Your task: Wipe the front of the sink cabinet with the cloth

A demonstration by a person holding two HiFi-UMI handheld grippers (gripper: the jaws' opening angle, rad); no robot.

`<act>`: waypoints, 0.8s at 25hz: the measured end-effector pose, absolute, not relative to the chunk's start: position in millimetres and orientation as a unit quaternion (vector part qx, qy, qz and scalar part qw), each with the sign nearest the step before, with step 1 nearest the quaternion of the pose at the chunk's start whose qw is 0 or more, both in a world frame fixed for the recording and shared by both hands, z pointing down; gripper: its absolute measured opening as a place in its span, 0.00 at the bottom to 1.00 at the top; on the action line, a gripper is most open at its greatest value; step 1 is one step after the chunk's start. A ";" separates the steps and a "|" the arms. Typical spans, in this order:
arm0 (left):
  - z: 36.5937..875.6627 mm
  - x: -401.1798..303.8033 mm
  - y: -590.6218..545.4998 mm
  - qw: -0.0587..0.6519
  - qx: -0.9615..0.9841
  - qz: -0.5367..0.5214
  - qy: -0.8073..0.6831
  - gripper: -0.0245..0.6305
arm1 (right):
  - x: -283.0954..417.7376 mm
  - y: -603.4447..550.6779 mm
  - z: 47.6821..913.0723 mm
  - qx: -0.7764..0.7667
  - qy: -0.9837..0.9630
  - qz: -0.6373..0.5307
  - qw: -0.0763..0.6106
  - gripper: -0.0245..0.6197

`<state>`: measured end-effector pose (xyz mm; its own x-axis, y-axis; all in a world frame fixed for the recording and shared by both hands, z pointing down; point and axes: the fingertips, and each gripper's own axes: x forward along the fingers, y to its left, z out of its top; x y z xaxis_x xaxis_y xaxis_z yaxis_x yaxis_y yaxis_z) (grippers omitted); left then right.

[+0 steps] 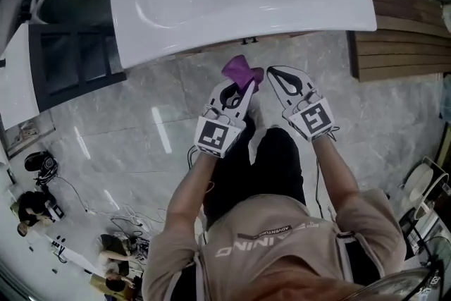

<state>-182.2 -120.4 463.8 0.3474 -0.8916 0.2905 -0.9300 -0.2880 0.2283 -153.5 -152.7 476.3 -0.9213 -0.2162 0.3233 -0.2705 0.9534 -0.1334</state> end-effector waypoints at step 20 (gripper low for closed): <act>198.8 -251.9 -95.4 0.142 0.744 0.015 -0.653 0.09 | -179.4 -121.5 184.4 0.118 -0.981 0.048 0.145 0.06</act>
